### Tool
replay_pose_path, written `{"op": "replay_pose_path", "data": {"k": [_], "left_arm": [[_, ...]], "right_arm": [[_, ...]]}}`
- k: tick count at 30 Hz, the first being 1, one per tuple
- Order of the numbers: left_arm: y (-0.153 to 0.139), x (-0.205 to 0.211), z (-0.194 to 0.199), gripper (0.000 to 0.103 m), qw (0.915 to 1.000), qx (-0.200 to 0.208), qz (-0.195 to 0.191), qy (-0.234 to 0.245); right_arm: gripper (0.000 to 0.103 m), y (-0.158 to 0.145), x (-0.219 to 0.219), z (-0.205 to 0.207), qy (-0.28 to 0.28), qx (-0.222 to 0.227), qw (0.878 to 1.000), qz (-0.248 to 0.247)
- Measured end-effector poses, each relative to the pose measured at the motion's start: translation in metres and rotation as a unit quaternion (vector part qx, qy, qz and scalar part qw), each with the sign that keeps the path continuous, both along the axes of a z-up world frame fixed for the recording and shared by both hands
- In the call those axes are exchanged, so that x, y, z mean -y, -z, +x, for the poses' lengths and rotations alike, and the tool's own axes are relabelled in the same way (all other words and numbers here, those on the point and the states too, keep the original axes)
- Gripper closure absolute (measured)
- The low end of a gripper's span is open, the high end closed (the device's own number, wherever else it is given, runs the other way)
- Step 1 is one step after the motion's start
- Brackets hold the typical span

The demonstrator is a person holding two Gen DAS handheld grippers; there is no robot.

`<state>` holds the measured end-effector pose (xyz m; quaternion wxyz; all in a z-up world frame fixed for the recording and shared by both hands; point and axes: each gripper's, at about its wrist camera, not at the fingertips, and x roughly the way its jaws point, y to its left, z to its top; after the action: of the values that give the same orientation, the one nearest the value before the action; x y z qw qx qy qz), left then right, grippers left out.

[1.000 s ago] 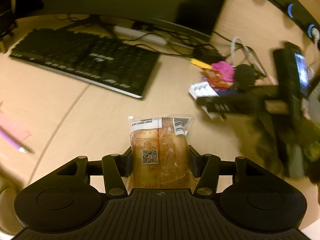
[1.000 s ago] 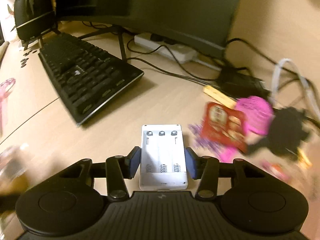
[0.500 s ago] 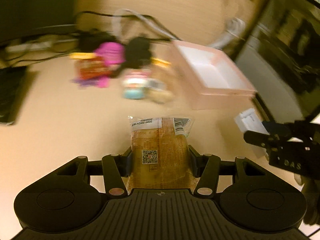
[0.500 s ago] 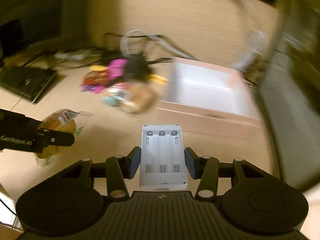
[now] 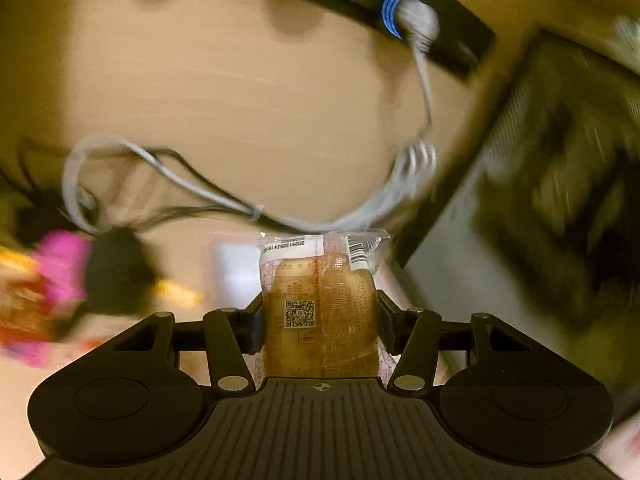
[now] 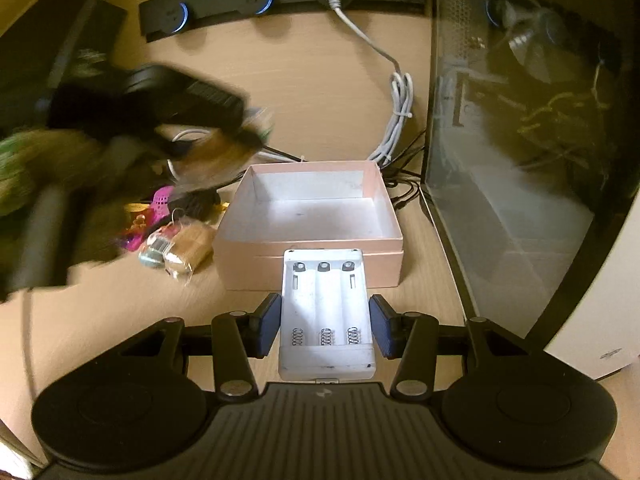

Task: Organize objects
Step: 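Lower the bread into the pink box and open the left gripper while the right carries the charger, then lower the white charger into the pink box and open the right gripper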

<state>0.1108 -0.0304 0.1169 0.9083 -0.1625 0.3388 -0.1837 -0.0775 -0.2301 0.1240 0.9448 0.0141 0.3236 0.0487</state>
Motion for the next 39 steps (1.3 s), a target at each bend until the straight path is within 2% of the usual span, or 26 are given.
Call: {"op": "replay_pose_path", "data": {"k": [1, 2, 3, 4, 6, 10, 15, 19, 22, 23, 24, 25, 28, 32, 36, 39], "left_arm": [[0.011, 0.007, 0.014, 0.044, 0.9998, -0.02, 0.008, 0.002], [0.024, 0.018, 0.03, 0.045, 0.9977, -0.043, 0.051, 0.011], [0.031, 0.025, 0.037, 0.046, 0.9955, -0.045, 0.082, 0.013], [0.035, 0.027, 0.038, 0.046, 0.9949, -0.036, 0.094, 0.009], [0.037, 0.025, 0.037, 0.046, 0.9958, -0.013, 0.09, -0.002], [0.031, 0.004, 0.02, 0.046, 0.9978, 0.006, 0.063, -0.017], [0.028, -0.031, -0.036, 0.046, 0.9969, 0.029, 0.06, -0.041], [0.035, -0.054, -0.076, 0.046, 0.9945, 0.002, 0.08, -0.068], [0.046, -0.07, -0.094, 0.046, 0.9916, -0.032, 0.097, -0.08], [0.052, -0.076, -0.1, 0.046, 0.9899, -0.047, 0.106, -0.081], [0.056, -0.082, -0.105, 0.046, 0.9885, -0.057, 0.113, -0.082], [0.059, -0.088, -0.109, 0.046, 0.9872, -0.064, 0.119, -0.084], [0.068, -0.107, -0.12, 0.046, 0.9839, -0.075, 0.127, -0.1], [0.073, -0.125, -0.124, 0.046, 0.9832, -0.075, 0.119, -0.117], [0.076, -0.127, -0.123, 0.046, 0.9852, -0.067, 0.123, -0.1], [0.079, -0.125, -0.115, 0.046, 0.9864, -0.065, 0.126, -0.082]], "right_arm": [[0.056, 0.001, -0.001, 0.001, -0.002, 0.0, 1.0, 0.001], [0.056, 0.002, -0.002, 0.004, -0.005, 0.0, 1.0, 0.0], [0.056, 0.003, -0.002, 0.005, -0.009, 0.001, 1.0, -0.003], [0.056, 0.003, -0.002, 0.005, -0.013, 0.003, 1.0, -0.007], [0.056, 0.003, 0.0, 0.007, -0.021, 0.007, 1.0, -0.01], [0.056, 0.009, 0.008, 0.026, -0.024, -0.007, 1.0, -0.003], [0.056, -0.007, 0.006, 0.076, -0.021, 0.002, 1.0, 0.009], [0.056, -0.027, -0.003, 0.137, 0.0, 0.023, 1.0, 0.007], [0.055, -0.025, -0.01, 0.186, 0.016, 0.007, 1.0, -0.003], [0.049, -0.018, -0.014, 0.2, 0.017, -0.005, 1.0, -0.016], [0.034, -0.011, -0.018, 0.207, 0.02, -0.013, 0.999, -0.028], [0.028, -0.004, -0.022, 0.209, 0.024, -0.018, 0.999, -0.039], [0.022, 0.014, -0.03, 0.198, 0.015, -0.028, 0.999, -0.042], [0.015, 0.027, -0.038, 0.157, 0.0, -0.025, 0.998, -0.05], [0.002, 0.03, -0.043, 0.103, -0.004, -0.007, 0.998, -0.067], [0.0, 0.035, -0.048, 0.065, -0.008, 0.0, 0.996, -0.09]]}}
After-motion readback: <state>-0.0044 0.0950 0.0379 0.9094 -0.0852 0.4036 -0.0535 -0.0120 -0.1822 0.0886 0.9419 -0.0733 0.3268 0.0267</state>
